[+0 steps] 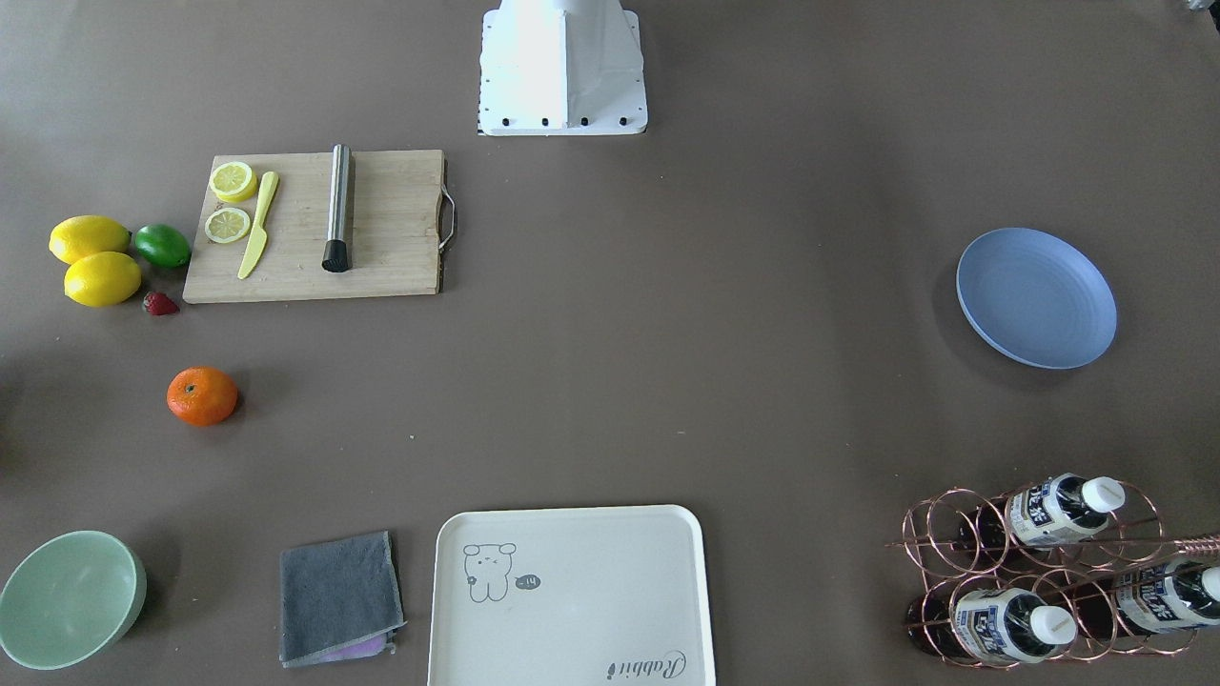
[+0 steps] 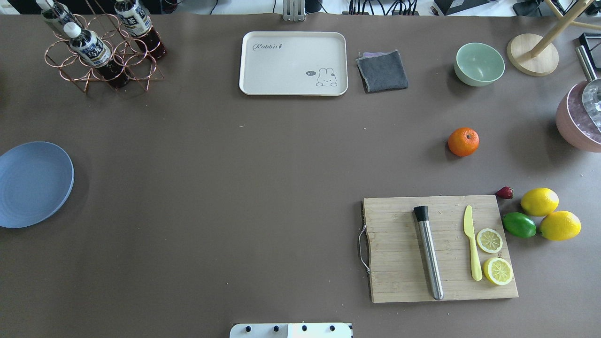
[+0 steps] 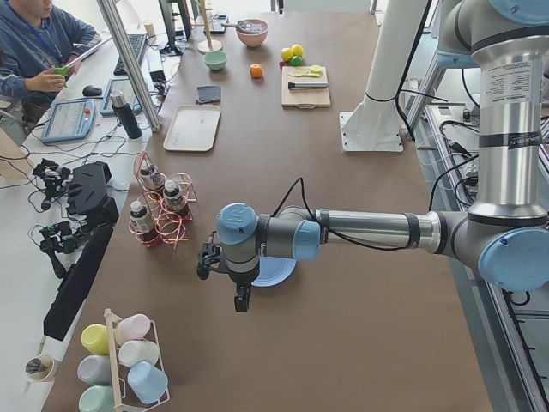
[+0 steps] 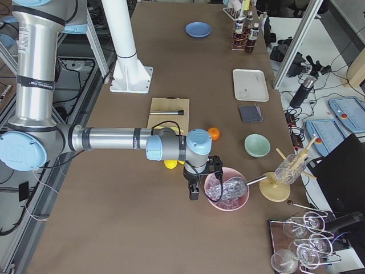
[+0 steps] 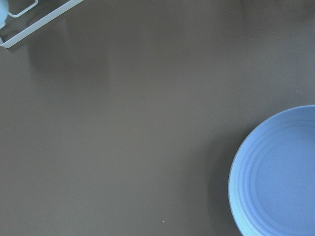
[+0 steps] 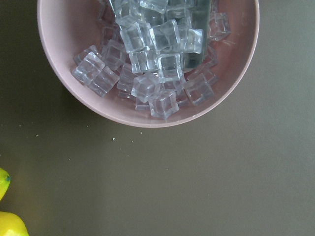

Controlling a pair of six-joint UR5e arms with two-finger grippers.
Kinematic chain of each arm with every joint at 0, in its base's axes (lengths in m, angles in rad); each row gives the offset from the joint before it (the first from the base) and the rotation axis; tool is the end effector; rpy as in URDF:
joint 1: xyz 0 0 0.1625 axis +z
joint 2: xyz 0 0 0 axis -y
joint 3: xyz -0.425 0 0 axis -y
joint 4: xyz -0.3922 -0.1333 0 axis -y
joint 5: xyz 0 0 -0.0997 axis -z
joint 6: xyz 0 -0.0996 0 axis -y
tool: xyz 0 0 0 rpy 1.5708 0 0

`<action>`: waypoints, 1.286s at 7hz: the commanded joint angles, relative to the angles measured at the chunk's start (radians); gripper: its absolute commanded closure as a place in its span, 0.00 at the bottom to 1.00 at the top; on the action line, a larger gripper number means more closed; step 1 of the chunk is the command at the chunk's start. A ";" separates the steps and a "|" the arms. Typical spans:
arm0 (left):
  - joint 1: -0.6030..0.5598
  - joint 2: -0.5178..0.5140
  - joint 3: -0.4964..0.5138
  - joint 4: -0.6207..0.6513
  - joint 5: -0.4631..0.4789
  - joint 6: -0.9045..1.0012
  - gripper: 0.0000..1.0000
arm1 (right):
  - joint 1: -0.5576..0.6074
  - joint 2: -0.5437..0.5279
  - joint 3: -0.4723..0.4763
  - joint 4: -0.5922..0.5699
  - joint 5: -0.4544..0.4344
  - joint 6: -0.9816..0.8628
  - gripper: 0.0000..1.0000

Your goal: Pick orange to plate

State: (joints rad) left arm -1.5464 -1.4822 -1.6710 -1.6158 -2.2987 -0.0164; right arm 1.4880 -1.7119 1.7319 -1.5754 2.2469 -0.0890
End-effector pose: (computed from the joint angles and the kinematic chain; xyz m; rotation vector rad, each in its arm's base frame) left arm -0.0558 -0.4598 0.6499 0.0392 0.7287 0.0282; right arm 0.0349 -0.4376 0.6516 0.0169 -0.6769 -0.1704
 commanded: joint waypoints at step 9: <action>-0.004 -0.044 -0.033 -0.085 0.028 0.000 0.02 | -0.002 0.003 0.009 0.002 0.003 0.003 0.00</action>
State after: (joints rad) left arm -1.5508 -1.5238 -1.7062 -1.6729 -2.2693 -0.0158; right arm 1.4864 -1.7100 1.7399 -1.5747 2.2504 -0.0870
